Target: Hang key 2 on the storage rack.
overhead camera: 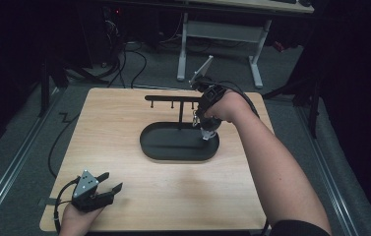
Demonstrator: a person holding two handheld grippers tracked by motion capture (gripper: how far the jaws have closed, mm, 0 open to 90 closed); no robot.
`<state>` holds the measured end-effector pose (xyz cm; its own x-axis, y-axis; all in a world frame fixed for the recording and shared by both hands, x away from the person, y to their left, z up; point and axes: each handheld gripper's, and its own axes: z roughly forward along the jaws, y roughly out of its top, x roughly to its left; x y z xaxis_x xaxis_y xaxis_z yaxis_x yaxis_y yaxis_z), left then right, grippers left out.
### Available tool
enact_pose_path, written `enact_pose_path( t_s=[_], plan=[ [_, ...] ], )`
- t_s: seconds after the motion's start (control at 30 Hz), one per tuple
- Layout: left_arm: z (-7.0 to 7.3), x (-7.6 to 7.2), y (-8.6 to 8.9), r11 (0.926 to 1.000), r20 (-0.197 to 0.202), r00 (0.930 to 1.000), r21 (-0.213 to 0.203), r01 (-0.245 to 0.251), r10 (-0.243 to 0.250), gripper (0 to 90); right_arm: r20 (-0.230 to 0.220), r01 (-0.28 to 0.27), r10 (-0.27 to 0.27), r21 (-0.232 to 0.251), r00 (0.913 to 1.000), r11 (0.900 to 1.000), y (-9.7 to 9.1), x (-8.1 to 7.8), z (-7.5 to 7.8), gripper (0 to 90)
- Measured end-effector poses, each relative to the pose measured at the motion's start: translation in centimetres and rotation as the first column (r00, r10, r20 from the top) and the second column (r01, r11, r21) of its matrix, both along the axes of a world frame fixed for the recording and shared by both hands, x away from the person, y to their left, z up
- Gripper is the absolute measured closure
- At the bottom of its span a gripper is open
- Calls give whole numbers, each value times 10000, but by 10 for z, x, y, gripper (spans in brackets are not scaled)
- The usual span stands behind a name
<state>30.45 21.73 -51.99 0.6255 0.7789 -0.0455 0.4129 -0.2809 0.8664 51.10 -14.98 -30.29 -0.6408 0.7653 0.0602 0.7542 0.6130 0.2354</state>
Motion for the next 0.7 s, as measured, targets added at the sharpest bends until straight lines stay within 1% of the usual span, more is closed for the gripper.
enact_pose_path(
  t_s=[0.13,0.2,0.23,0.33,0.37,0.4,0.57,0.6,0.7],
  plan=[
    [0,0,0,10000,13,10000,-13,-17,17,357,25,-51,51,-2,10000,10000,2,5,0,892],
    [0,0,0,10000,10,10000,-46,-30,30,357,-24,48,-48,47,10000,10000,5,7,-1,892],
    [0,0,0,10000,6,10000,-29,-22,22,357,13,-99,99,59,10000,9999,5,9,-2,892],
    [0,-1,0,10000,1,10000,-28,-8,8,357,-28,33,-33,65,10000,10000,7,13,-4,892],
    [0,-1,1,10000,6,10000,-35,-10,10,357,40,-81,81,85,10000,9999,6,14,-5,892],
    [0,-1,1,10000,6,10000,-39,-10,10,357,22,44,-44,54,10000,10000,7,15,-5,892],
    [0,-1,1,10000,2,10000,-40,-20,20,357,13,113,-113,152,9999,9998,6,20,-4,892],
    [0,-1,0,10000,3,10000,-33,-13,13,357,80,135,-136,172,9999,9998,6,21,-4,891],
    [0,-1,0,10000,-12,10000,-9,36,-36,357,55,216,-217,135,9998,9997,6,23,-5,892]
  ],
)
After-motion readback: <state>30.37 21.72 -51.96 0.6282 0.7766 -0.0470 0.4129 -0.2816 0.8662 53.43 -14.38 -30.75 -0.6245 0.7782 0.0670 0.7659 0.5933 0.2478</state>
